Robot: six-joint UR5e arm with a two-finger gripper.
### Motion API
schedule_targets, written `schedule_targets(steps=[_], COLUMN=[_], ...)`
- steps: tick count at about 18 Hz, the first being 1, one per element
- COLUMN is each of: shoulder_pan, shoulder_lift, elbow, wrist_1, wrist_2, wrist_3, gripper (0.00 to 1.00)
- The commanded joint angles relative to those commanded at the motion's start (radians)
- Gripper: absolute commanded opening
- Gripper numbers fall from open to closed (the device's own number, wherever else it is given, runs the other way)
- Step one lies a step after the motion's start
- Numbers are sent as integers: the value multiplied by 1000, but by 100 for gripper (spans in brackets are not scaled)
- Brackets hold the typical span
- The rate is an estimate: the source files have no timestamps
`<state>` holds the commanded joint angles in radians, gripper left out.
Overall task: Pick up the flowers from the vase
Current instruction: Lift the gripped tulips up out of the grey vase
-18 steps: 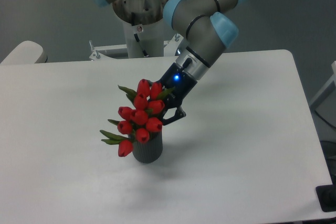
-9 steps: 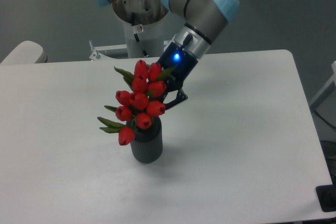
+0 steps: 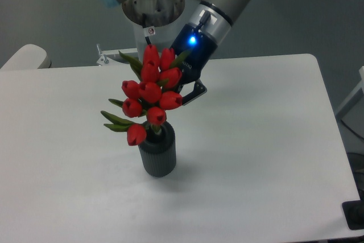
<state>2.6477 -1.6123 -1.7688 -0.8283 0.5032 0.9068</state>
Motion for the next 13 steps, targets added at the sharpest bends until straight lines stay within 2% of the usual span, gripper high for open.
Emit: schedule_targets(steps=[7,13], shoulder_pan=[6,107], shoulder_lift=[51,35], elbow=[51,63], wrist_1=[-2,0], wrist_2=[1,3], wrist_3=[-101,-83], gripper=[41,41])
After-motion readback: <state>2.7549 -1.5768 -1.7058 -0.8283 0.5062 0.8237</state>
